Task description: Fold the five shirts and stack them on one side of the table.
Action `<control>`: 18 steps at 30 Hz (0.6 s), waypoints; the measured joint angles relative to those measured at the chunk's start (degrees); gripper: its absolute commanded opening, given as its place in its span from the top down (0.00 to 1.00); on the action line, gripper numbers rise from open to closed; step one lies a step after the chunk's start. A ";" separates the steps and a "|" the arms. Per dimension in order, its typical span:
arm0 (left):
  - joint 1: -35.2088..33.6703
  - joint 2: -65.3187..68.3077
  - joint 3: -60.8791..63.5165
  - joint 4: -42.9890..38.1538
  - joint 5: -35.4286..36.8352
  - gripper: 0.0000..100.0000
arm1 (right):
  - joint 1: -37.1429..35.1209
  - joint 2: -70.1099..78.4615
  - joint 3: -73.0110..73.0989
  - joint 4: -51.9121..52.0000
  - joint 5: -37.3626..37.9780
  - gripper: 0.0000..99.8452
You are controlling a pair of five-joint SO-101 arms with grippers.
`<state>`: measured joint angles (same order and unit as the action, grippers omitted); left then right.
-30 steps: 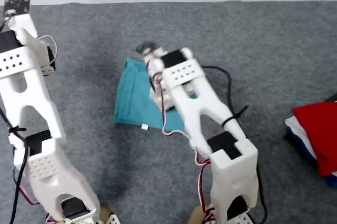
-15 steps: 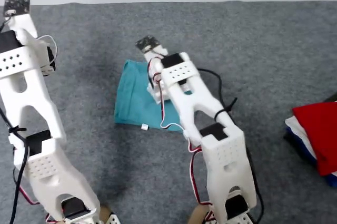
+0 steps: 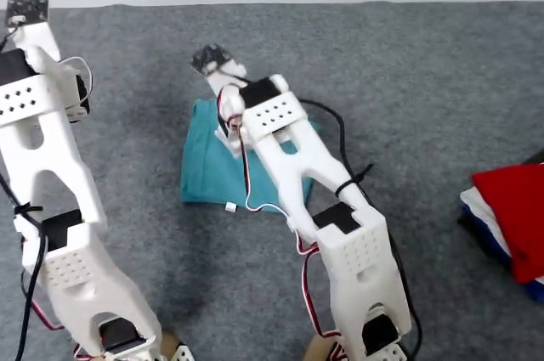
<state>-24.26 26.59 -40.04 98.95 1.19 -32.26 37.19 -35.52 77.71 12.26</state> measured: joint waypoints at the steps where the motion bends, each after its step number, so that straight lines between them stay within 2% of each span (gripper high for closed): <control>1: 0.00 0.00 0.00 0.00 0.00 1.00 | 0.00 -0.35 -1.23 0.53 0.44 0.99; 9: -4.57 -3.60 -0.18 0.00 0.00 1.00 | -5.63 0.44 -3.69 1.76 1.05 0.99; 18: -7.47 -4.31 -0.18 0.00 0.00 1.00 | -7.12 14.15 -4.75 -7.91 1.32 0.99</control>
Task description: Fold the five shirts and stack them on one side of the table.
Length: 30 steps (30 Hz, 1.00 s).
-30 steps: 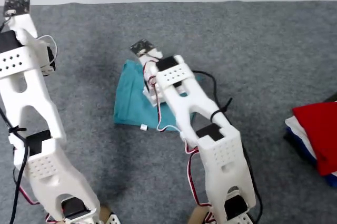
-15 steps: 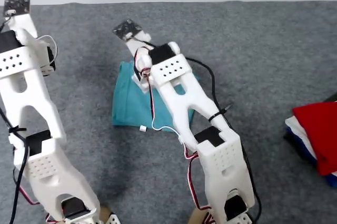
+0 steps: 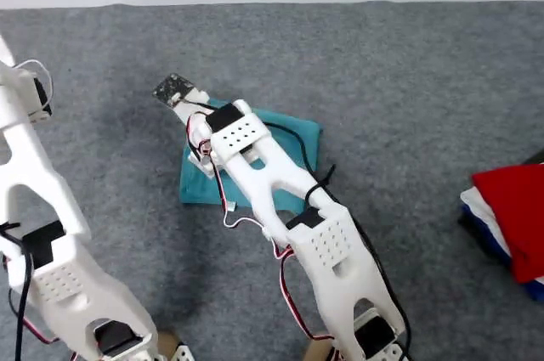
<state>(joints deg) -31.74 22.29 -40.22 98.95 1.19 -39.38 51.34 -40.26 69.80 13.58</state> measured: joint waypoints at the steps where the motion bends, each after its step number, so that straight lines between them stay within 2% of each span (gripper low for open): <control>1: 0.00 0.00 0.00 0.00 0.00 1.00 | -0.09 0.18 -0.88 -0.18 0.00 0.99; 6: 0.09 0.00 0.00 0.00 0.00 1.00 | -1.23 0.35 -9.85 4.13 0.44 0.99; 12: 0.09 0.00 0.00 0.09 0.00 1.00 | -0.09 0.26 -21.89 8.79 5.71 0.99; 17: 0.09 0.00 0.00 0.09 0.00 1.00 | 3.25 2.02 -22.24 2.11 7.30 0.99; 23: 0.09 0.00 0.00 0.09 0.00 1.00 | 5.01 12.48 -22.24 -7.47 7.38 0.99; 30: 0.09 0.00 0.00 0.09 0.00 1.00 | 5.01 16.09 -24.26 -10.46 7.38 0.99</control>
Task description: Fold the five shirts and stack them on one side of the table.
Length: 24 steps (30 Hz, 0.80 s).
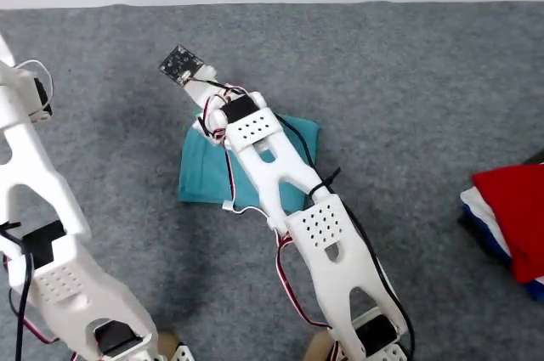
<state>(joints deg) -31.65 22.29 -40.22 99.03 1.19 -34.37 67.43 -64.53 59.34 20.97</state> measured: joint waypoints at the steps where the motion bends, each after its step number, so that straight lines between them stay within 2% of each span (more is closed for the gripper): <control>1: 0.00 0.00 0.00 0.00 0.00 1.00 | 0.00 0.09 -1.58 0.70 0.00 0.99; 10: 0.00 0.00 0.00 0.00 0.00 1.00 | 0.00 0.00 -18.11 7.56 0.18 0.99; 17: 0.00 0.00 0.00 0.00 0.00 1.00 | 1.23 1.05 -13.10 5.01 2.73 0.99; 24: 0.00 0.00 1.85 0.00 -0.09 1.00 | 5.80 7.30 -11.87 -0.53 2.90 0.99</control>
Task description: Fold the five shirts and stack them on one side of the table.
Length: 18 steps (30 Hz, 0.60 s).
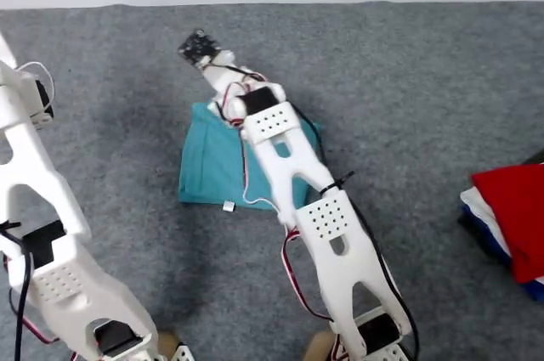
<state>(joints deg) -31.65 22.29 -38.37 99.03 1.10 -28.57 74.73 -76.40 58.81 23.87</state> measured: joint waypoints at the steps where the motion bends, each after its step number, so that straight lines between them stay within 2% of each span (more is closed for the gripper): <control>1: 0.00 0.00 0.26 0.00 0.00 1.00 | 0.88 0.18 0.00 0.00 0.00 0.99; 8: 0.00 0.00 0.35 0.09 0.00 1.00 | 4.31 0.18 -2.73 2.73 0.00 0.99; 18: 0.18 0.00 0.35 0.09 0.00 1.00 | -1.49 0.09 -13.63 16.79 0.00 0.99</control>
<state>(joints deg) -31.47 22.29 -38.02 99.12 1.10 -30.07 74.81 -90.02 75.60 23.87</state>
